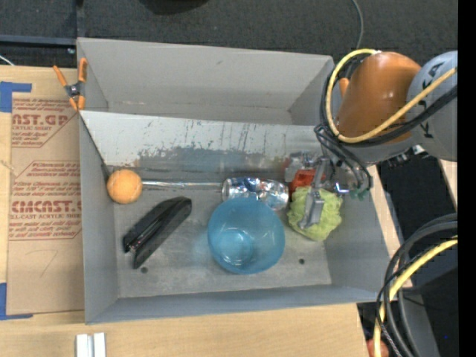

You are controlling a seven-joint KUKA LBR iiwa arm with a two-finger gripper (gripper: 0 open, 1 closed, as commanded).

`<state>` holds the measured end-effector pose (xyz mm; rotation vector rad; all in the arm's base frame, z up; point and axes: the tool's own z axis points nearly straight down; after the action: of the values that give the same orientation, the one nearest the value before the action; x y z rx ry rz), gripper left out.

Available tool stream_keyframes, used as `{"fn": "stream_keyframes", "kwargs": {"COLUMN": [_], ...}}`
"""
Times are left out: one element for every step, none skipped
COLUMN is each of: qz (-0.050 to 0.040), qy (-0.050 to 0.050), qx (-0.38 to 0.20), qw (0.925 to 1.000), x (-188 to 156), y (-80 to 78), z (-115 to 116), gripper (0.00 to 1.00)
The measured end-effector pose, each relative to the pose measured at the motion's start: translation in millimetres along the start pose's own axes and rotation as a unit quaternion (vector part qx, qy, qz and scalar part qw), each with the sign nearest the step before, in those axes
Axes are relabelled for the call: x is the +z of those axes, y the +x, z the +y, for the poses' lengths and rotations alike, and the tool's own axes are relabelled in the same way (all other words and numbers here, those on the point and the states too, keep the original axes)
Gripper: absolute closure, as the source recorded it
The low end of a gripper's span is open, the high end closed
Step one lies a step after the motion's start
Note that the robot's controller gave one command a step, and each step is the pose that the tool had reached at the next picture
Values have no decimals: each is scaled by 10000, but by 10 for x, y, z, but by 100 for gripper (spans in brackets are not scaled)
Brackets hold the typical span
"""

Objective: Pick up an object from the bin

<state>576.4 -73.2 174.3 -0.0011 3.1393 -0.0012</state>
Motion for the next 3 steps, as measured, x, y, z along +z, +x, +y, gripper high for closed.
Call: {"fn": "stream_keyframes", "kwargs": {"qz": [0,25,-46], "qy": [0,-19,11], "qx": [0,69,-369], "qw": [10000,10000,9993], "x": [0,670,563], "y": [0,140,98], "z": [0,552,266], "gripper": [0,0,0]}}
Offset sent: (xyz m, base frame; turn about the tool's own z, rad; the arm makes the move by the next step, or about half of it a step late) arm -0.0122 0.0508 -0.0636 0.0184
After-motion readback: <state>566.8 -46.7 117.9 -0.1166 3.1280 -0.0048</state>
